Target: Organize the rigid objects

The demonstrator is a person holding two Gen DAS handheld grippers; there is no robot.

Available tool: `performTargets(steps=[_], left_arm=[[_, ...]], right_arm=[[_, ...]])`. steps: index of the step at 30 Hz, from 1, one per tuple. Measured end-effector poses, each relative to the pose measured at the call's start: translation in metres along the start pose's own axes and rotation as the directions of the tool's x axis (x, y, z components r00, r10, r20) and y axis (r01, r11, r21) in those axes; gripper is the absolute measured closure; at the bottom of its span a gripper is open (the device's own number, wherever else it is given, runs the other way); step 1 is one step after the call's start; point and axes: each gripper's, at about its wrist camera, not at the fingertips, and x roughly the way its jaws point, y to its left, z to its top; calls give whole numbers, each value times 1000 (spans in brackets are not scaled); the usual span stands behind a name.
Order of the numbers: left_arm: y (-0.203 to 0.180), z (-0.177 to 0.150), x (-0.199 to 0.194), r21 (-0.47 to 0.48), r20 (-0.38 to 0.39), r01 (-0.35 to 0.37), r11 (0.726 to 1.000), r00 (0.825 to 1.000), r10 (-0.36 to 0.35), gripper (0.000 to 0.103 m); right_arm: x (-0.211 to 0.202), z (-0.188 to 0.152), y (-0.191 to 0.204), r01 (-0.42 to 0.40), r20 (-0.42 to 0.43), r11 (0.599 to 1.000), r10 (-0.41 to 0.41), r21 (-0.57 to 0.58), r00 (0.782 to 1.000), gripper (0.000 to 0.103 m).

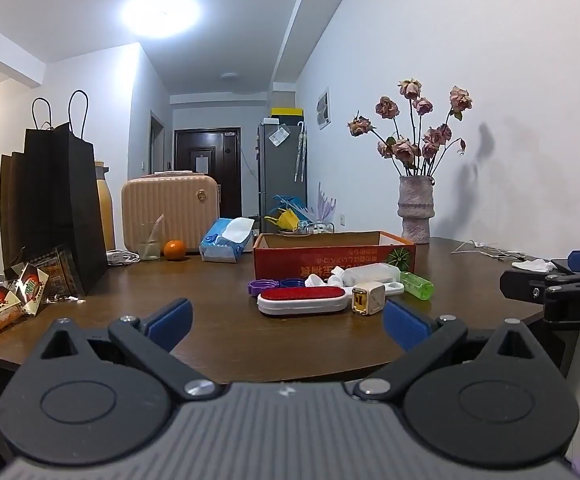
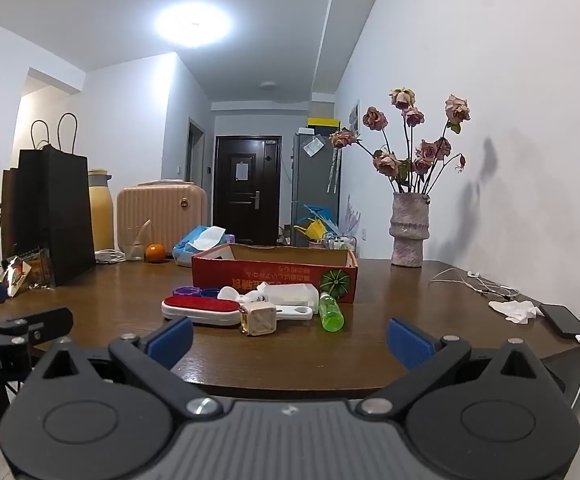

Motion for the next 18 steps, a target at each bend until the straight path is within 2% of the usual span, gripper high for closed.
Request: performTargets(steps=[18], left_arm=[[-2,2,0,14,11,-14,1000,1000,14,0]], right_arm=[[-1,0,-2,0,-1,1000,0,4,1000,0]])
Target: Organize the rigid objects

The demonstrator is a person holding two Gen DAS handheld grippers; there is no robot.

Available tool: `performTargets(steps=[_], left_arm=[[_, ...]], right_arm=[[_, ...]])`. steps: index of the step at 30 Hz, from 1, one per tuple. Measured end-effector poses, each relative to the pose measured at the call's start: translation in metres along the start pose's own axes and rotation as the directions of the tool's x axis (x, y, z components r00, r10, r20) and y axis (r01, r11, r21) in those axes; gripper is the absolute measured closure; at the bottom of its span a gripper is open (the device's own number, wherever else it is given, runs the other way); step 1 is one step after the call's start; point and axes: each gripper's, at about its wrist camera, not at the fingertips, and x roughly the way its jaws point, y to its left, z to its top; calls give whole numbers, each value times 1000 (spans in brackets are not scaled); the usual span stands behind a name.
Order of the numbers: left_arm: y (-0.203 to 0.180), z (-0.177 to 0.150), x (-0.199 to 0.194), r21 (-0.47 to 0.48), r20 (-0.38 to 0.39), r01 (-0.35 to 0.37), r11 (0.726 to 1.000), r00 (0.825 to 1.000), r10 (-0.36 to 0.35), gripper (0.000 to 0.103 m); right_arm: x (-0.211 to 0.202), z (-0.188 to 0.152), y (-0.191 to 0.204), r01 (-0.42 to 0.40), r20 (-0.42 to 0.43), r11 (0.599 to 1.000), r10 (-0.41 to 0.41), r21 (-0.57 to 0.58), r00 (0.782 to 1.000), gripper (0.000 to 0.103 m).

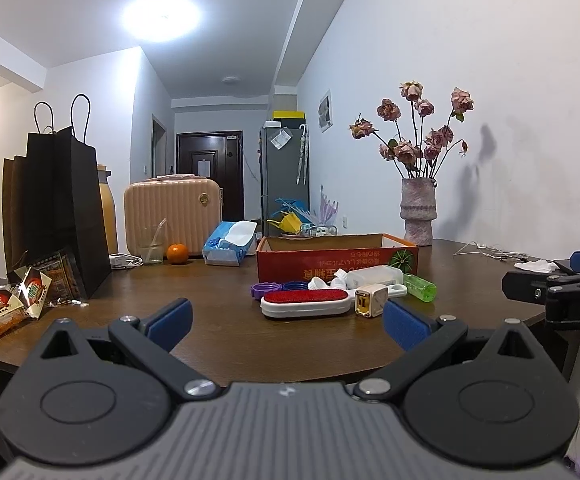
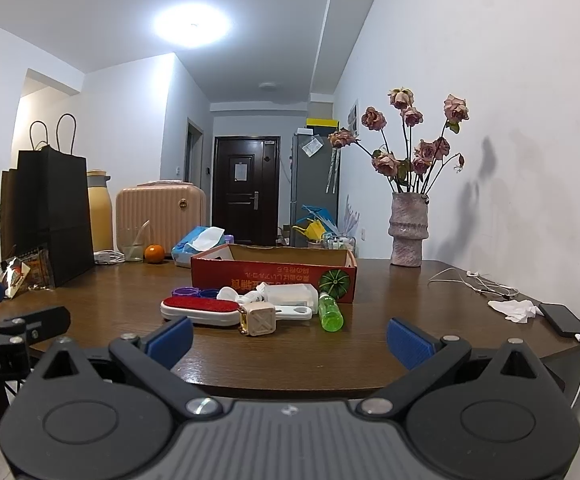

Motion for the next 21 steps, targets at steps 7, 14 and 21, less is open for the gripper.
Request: performTargets(steps=[7,14,21], left_arm=[[-2,1,-2,11,15,-6,1000,1000,6,0],[-4,2,-3,20,27,-5,1000,1000,4,0],[-4,3,-3,21,31,-8,1000,1000,7,0]], right_arm=[[0,0,-3,16,8,1000,-16,11,1000,0],[-1,0,-3,15,16,1000,-15,6,1000,0],[-3,0,-2,15,19,1000,-15,3,1000,0]])
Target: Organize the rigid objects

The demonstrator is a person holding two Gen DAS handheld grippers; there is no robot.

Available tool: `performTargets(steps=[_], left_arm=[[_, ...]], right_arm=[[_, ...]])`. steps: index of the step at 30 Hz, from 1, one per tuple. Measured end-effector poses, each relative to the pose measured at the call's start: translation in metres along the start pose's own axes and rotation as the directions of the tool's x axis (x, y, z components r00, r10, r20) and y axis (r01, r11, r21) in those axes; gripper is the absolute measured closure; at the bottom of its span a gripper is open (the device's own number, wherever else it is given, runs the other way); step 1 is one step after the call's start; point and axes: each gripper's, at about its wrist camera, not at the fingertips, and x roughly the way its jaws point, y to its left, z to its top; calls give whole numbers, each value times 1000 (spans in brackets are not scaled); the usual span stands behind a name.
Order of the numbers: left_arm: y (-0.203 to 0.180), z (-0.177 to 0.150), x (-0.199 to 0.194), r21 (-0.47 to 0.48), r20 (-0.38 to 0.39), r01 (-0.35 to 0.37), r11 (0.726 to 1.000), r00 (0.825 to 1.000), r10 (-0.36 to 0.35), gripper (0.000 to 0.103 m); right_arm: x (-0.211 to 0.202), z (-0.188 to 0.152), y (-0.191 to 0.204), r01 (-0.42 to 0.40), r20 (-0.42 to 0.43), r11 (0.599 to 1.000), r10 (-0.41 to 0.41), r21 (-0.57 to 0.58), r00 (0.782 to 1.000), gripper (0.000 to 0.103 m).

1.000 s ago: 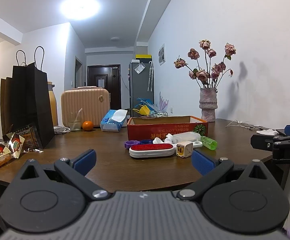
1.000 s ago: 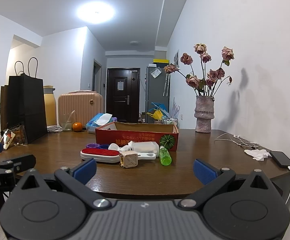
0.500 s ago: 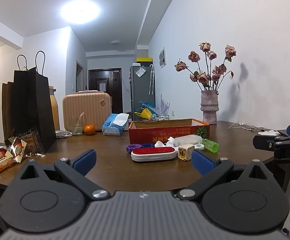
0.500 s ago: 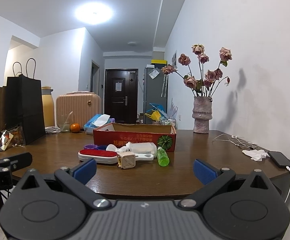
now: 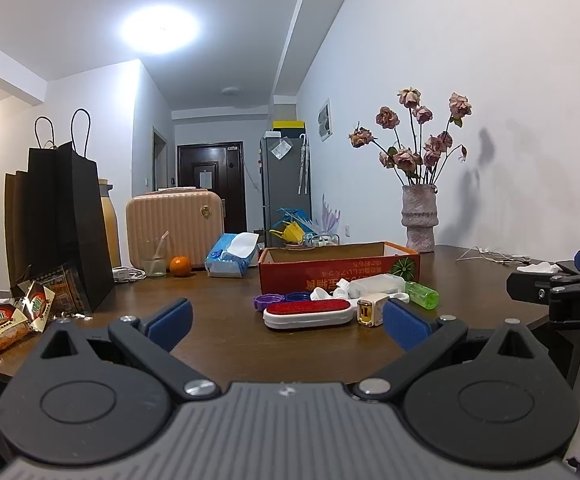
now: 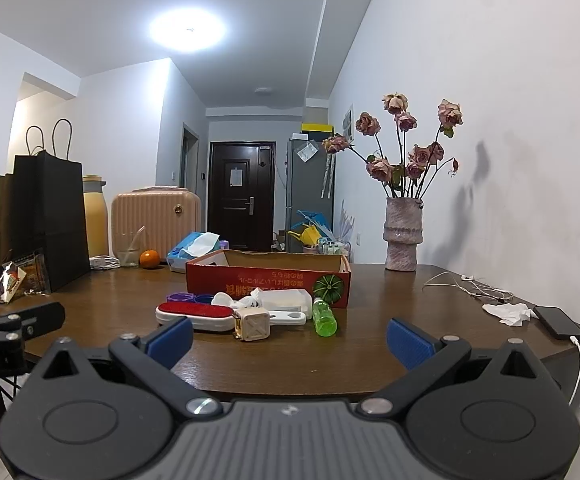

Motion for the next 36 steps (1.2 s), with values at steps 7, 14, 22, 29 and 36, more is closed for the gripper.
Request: performTargets(steps=[7,14,22,29,36], left_arm=[[0,0,1,1,-1,3,1000,1000,-3,0],[0,0,0,1,-1,4,1000,1000,-4,0],[-2,0,1,3,-4,10,1000,1000,-10,0],[-3,-1,4,0,-20,11,1000,1000,-11,0],[2,-5,32,0,-56,18,1000,998,-18,0]], right_arm=[[0,0,1,2,-1,1000,-2,1,1000,0],[0,0,-1,1,-2,1000,-1,2,1000,0],[0,0,-2,3,-3,1000,-3,5,1000,0],[3,0,-2,0,-6,1000,1,10,1000,0],[14,3,-7,46,0,999,-46,-14,999,0]])
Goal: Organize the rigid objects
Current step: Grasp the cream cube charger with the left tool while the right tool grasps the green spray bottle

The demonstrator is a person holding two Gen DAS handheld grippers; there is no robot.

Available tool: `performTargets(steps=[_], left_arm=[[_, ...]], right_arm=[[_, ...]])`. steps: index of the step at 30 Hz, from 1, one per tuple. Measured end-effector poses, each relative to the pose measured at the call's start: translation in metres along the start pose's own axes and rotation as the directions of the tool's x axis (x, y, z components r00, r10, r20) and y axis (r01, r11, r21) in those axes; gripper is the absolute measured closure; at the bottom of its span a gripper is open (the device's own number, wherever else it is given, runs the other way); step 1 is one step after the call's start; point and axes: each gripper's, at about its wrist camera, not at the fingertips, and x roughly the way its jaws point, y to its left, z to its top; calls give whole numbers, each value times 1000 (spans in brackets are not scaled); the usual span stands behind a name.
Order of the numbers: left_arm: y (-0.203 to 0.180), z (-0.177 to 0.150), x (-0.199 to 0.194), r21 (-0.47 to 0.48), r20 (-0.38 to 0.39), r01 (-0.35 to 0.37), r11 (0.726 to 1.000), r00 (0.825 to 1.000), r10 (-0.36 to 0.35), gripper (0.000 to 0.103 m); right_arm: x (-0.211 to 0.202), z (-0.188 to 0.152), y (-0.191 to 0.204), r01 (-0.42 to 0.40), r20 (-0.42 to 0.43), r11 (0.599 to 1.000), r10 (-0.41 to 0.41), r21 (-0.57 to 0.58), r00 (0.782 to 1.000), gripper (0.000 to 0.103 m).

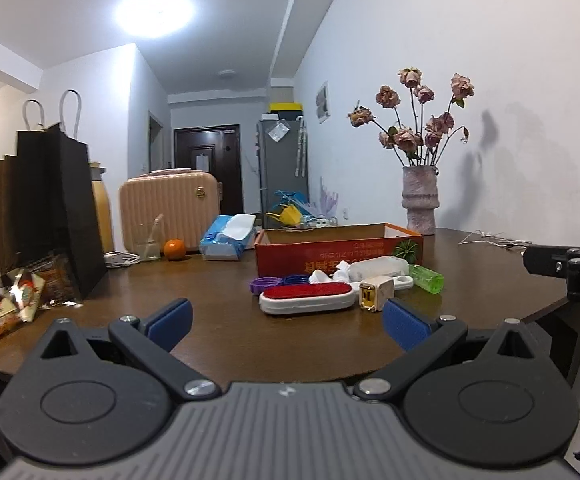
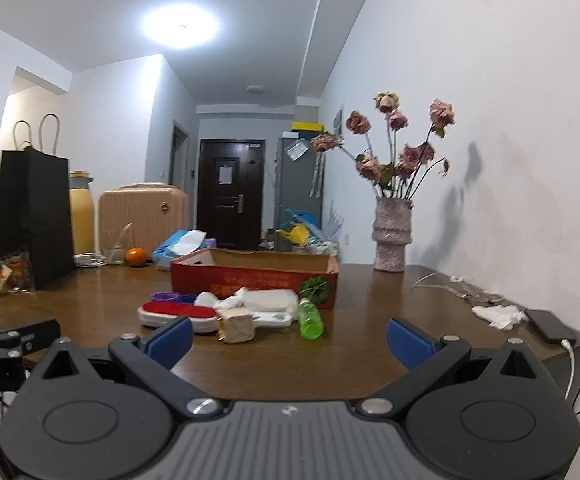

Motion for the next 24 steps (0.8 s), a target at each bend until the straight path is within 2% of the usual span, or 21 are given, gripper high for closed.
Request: performTargets(steps=[4,9,18,21,24], left_arm=[[4,9,28,-15,-16,3,1000,1000,-3,0],[14,17,63,-51,-47,-30,998,998,28,0],[32,28,136,-76,-169,-77,994,984,63,0],[33,29,158,-83,-198,-79,993,978,61,0],[32,30,180,-101,-236,-71,992,971,45,0]], right_arm=[[23,5,-5,12,4,1000,-12,0,1000,0],[74,8,-10,-8,-45,1000,9,23,999,0],[153,13,-12,-40,-127,999,42,20,991,0],[178,14,-15,-69,-177,997,76,43,981,0],[204,13,-21,-127,-248,988,144,84,958,2]])
